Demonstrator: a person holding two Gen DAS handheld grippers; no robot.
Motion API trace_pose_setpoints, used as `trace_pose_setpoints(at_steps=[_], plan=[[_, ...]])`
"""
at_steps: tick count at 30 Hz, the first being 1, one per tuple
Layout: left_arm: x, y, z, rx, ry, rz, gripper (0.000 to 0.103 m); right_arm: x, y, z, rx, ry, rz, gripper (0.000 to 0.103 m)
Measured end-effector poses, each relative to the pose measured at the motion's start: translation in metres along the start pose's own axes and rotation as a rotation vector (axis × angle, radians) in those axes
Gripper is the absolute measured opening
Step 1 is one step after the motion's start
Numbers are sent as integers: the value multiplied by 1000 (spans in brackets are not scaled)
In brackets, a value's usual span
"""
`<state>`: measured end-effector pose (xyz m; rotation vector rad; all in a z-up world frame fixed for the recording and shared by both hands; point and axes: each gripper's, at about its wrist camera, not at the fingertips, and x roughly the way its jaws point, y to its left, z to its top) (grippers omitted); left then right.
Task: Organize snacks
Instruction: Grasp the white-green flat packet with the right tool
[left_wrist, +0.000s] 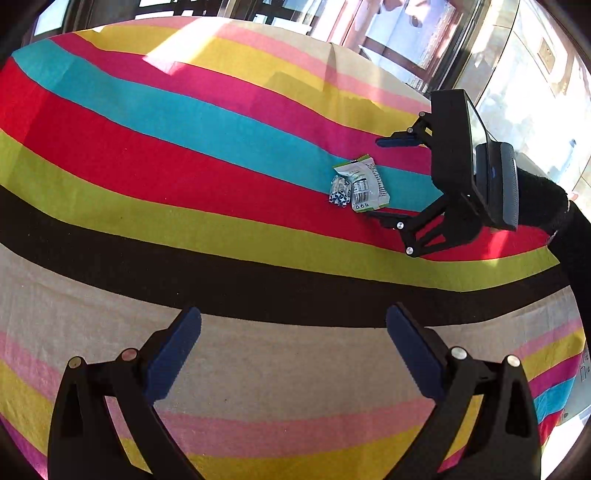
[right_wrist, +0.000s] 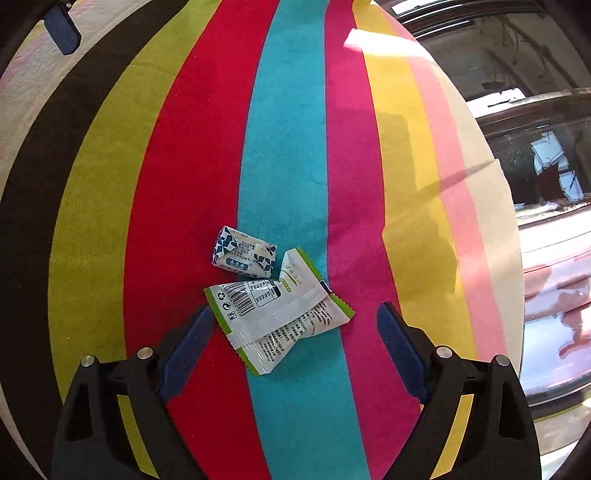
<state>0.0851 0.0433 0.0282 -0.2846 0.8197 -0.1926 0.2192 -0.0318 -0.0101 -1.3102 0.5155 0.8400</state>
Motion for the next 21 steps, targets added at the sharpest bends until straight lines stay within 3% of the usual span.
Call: trace_pose_setpoints(at_steps=[5, 9, 10, 11, 12, 13, 15, 18, 21], plan=[[2, 3, -1, -17, 14, -9, 101, 19, -36, 6, 8, 49, 244, 86], [6, 7, 1, -34, 28, -8, 101, 31, -57, 3, 63, 71, 348, 86], [6, 7, 1, -35, 28, -8, 101, 33, -63, 2, 106, 74, 382, 78], [6, 8, 1, -34, 28, -7, 101, 33, -66, 0, 157, 70, 392, 62], [6, 7, 0, -32, 29, -7, 101, 30, -68, -1, 211, 57, 383, 56], [6, 7, 0, -31, 28, -5, 101, 26, -69, -4, 264, 50, 373, 42], [6, 7, 0, -29, 29, -5, 101, 14, -64, -14, 353, 39, 328, 39], [6, 6, -1, -29, 29, -5, 101, -14, -50, -33, 534, 20, 294, 24], [6, 5, -2, -24, 30, 0, 101, -47, -23, -52, 716, -5, 313, 23]])
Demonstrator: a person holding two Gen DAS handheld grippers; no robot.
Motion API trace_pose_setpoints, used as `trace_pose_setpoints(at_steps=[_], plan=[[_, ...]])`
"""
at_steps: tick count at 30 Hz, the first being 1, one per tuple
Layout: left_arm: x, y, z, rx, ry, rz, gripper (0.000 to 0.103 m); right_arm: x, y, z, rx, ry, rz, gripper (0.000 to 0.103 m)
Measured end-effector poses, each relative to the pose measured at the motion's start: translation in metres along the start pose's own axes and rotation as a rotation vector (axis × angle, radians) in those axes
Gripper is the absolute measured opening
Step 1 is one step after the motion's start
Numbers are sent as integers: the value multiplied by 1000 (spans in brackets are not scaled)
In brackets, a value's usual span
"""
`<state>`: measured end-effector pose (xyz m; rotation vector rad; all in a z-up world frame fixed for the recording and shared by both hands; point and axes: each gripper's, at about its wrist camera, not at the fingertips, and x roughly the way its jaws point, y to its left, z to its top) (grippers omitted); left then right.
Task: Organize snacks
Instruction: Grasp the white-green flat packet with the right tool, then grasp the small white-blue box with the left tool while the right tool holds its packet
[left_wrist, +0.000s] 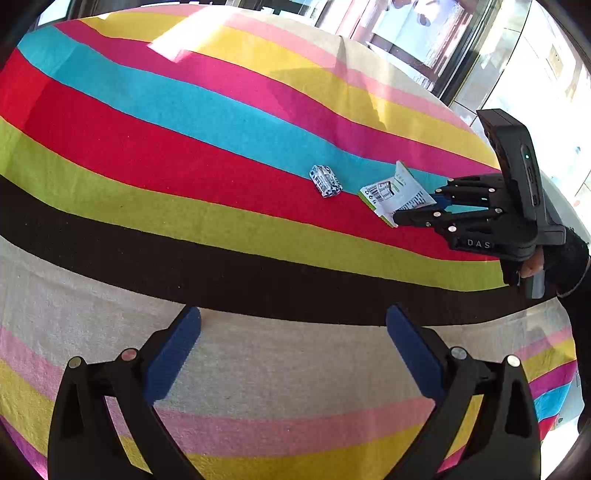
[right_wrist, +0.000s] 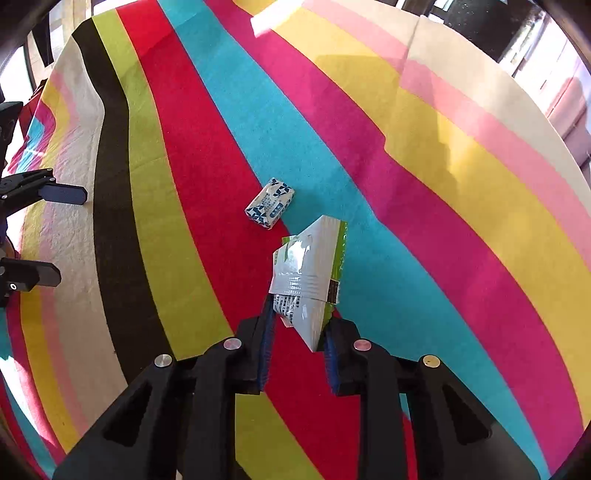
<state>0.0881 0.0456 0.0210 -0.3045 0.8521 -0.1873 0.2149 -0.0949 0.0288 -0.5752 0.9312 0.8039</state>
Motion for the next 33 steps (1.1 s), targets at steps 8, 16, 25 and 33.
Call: trace_pose_setpoints(at_steps=[8, 16, 25, 33], plan=[[0, -2, -1, -5, -2, 6, 101, -44, 38, -81, 362, -29, -8, 35], [-2, -1, -2, -10, -10, 4, 101, -104, 37, -138, 511, -130, -274, 86], [-2, -2, -1, -10, -8, 4, 101, -42, 30, -106, 538, -28, -302, 86], [-1, -2, -1, -5, -2, 7, 101, -20, 39, -93, 486, -2, -305, 61]])
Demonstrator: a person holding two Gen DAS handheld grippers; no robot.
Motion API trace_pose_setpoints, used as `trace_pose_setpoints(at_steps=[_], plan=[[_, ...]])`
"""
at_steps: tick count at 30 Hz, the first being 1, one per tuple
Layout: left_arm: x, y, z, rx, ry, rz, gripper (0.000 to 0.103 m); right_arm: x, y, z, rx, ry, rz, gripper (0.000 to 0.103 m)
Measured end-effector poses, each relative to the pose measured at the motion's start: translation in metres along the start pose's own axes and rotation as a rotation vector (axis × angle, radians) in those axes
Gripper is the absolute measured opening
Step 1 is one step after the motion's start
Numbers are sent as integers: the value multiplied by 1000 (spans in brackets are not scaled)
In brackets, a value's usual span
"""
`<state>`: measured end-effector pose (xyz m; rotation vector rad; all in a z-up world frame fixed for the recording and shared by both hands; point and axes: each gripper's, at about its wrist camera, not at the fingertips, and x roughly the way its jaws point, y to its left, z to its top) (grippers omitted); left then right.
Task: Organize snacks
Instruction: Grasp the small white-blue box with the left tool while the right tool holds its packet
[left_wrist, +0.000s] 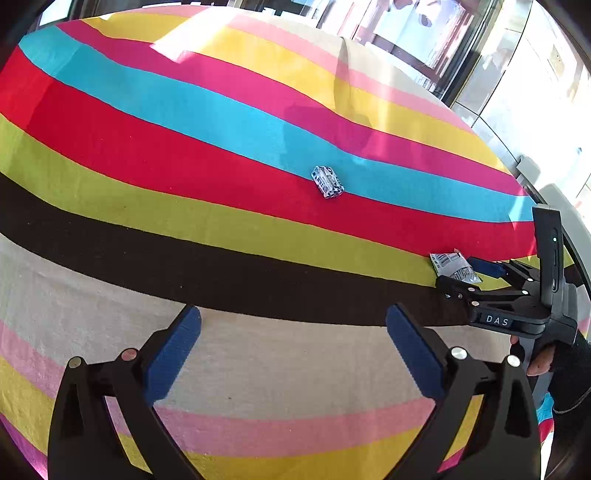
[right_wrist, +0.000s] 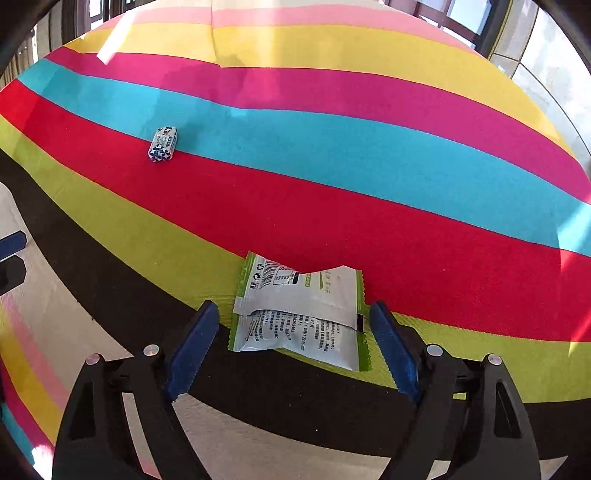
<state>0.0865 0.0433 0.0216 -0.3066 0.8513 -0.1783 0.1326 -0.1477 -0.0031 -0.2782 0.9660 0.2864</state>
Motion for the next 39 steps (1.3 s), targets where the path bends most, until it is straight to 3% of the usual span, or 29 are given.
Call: trace_pose_setpoints(at_steps=[1, 2, 3, 5, 9, 13, 19, 24, 27, 29, 34, 36, 39], plan=[[0, 0, 0, 0, 0, 0, 101, -3, 1, -2, 7, -2, 10, 42], [0, 0, 0, 0, 0, 0, 101, -9, 5, -5, -16, -24, -33, 37], [0, 0, -1, 0, -1, 0, 101, -14, 6, -11, -20, -45, -26, 36], [0, 0, -1, -3, -2, 1, 101, -27, 2, -24, 49, -63, 75, 35], [0, -2, -1, 0, 0, 3, 101, -55, 2, -51, 112, -130, 159, 35], [1, -2, -1, 1, 1, 6, 101, -70, 3, -72, 161, -187, 185, 35], [7, -9, 5, 29, 36, 34, 101, -70, -3, -90, 221, -196, 179, 35], [31, -29, 32, 38, 88, 47, 101, -69, -6, -93, 273, -218, 247, 36], [56, -60, 64, 201, 58, 91, 101, -70, -6, -94, 272, -216, 252, 36], [77, -77, 83, 355, 61, 50, 101, -70, -10, -96, 285, -216, 272, 36], [115, -89, 107, 694, 216, -89, 98, -67, -23, -102, 347, -209, 326, 36], [118, -83, 114, 770, 233, -137, 90, -67, -23, -103, 344, -208, 334, 36], [129, -71, 128, 794, 280, -167, 80, -67, -21, -104, 330, -200, 337, 37]])
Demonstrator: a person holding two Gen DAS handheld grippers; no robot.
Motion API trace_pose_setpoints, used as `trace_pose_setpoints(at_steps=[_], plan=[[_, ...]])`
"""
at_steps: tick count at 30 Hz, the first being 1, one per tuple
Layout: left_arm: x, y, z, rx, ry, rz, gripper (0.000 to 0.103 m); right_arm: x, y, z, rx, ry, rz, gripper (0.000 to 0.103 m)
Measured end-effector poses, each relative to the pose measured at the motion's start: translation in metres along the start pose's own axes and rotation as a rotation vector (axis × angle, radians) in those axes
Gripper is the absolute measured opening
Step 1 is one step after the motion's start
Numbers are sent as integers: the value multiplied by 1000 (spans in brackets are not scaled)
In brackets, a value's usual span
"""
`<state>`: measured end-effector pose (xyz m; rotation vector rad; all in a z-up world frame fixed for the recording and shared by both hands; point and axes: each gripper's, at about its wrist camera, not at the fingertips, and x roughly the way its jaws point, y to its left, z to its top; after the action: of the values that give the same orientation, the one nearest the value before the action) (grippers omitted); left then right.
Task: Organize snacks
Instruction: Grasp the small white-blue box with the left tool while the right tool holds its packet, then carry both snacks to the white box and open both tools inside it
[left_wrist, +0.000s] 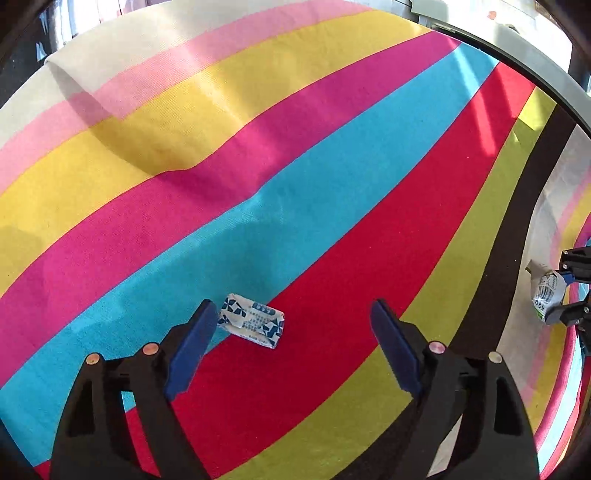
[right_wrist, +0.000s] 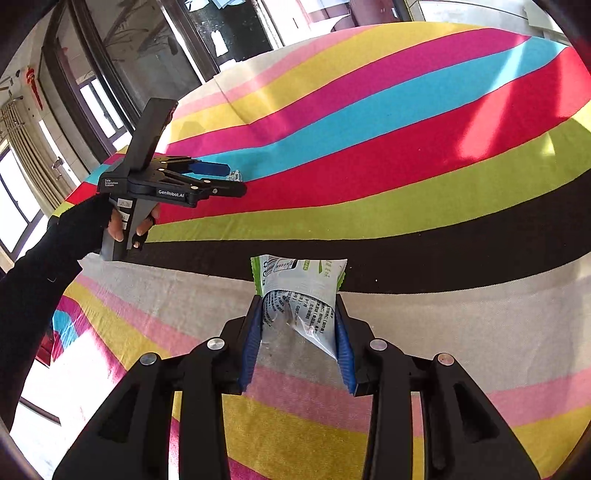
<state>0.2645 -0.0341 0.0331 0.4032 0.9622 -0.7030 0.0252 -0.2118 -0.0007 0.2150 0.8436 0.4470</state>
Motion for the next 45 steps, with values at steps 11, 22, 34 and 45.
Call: trace_pose_setpoints(at_steps=[11, 22, 34, 45], plan=[[-1, 13, -11, 128, 11, -72, 35, 5, -4, 4, 20, 23, 18, 37], [-57, -73, -79, -14, -40, 161, 35, 4, -5, 3, 26, 10, 25, 37], [-110, -183, -169, -217, -97, 255, 35, 4, -5, 3, 22, 18, 9, 37], [-138, -191, -212, -288, -129, 299, 35, 3, 13, 1, -53, 26, -72, 37]])
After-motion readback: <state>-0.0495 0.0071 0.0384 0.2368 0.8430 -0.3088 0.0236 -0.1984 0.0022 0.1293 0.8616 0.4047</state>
